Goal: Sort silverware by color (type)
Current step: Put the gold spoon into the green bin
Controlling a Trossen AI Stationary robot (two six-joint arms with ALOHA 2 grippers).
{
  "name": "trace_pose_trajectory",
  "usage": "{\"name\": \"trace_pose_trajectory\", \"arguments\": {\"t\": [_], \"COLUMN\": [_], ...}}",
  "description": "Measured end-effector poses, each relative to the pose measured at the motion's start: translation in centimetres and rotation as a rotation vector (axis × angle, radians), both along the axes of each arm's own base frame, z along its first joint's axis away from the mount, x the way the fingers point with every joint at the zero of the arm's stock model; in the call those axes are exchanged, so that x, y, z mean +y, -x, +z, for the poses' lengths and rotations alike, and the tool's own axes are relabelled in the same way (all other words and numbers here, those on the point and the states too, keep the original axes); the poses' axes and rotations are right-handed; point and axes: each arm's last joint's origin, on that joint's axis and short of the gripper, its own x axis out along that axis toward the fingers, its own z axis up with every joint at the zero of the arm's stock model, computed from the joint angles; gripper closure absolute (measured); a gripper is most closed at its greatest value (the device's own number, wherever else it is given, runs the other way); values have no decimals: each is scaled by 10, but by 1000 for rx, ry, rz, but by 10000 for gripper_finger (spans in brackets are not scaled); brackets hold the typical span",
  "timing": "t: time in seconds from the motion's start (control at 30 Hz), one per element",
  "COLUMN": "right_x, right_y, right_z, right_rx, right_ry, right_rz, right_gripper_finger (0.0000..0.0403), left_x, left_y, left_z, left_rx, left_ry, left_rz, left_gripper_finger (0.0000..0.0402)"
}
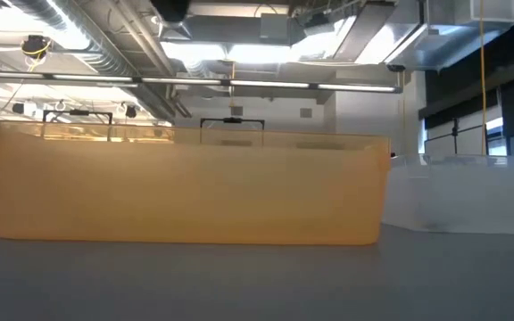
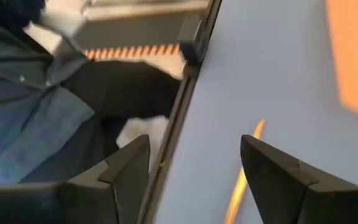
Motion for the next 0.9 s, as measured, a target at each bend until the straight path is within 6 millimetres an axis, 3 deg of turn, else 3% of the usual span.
{"name": "trace_pose_trajectory", "arguments": {"t": [0.2, 0.4, 0.73, 0.9], "right_x": [31, 50, 49, 48], "right_y": [-14, -23, -26, -36], "right_z": [-4, -26, -64, -73], "right_rx": [229, 436, 567, 566], "right_ry": [134, 190, 307, 304], "right_rz": [-93, -174, -282, -301], "right_gripper_finger": [164, 164, 165, 195], "left_x": [-20, -32, -40, -40], "left_y": [10, 19, 27, 27], "left_z": [-8, -12, -12, -13], "left_rx": [-5, 8, 3, 5], "left_ry": [32, 63, 75, 74], "left_rz": [-25, 10, 39, 45], "left_gripper_finger": [287, 287, 287, 287]}}
